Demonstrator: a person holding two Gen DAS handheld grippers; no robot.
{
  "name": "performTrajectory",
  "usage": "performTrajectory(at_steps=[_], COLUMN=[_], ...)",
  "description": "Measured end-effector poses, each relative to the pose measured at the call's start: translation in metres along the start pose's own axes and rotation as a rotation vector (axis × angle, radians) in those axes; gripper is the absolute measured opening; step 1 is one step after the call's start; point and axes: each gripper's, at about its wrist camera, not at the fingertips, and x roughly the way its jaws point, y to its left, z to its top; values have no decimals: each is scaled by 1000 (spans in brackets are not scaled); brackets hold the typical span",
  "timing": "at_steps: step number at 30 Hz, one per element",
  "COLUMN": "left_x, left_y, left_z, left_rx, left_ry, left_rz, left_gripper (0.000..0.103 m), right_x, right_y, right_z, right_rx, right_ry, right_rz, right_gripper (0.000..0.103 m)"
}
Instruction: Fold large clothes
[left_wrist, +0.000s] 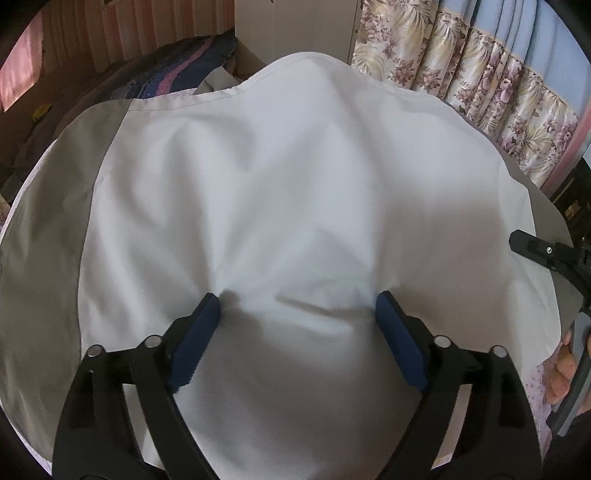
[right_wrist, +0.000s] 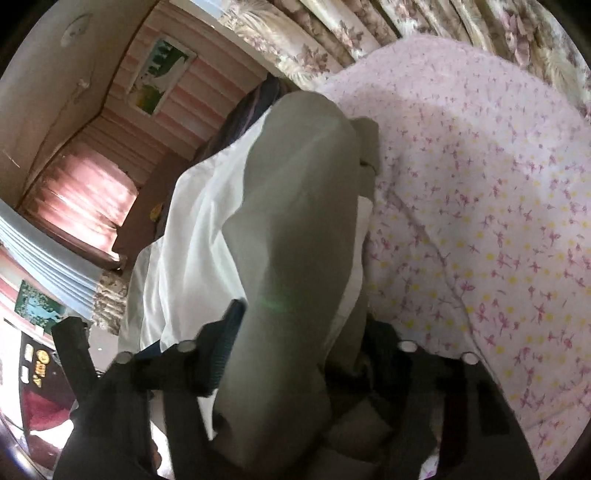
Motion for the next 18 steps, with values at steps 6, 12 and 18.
performTrajectory(at_steps=[6,12,18], left_x=[-34,-6,1], left_y=[0,9,12], left_z=[-8,-11,-12], left_rx=[25,-10,-39], left_ry=[-95,-30,-35], left_rz=[-24,-48,-68], left_gripper=[20,18,17], right_x=[-28,-37,-39], right_y=[59,127,167], right_z=[-1,-2,-8], right_rx=[-177,-380,-484], right_ry=[-94,-118,-118], right_rz=[-25,-85,-132], right_gripper=[27,26,24])
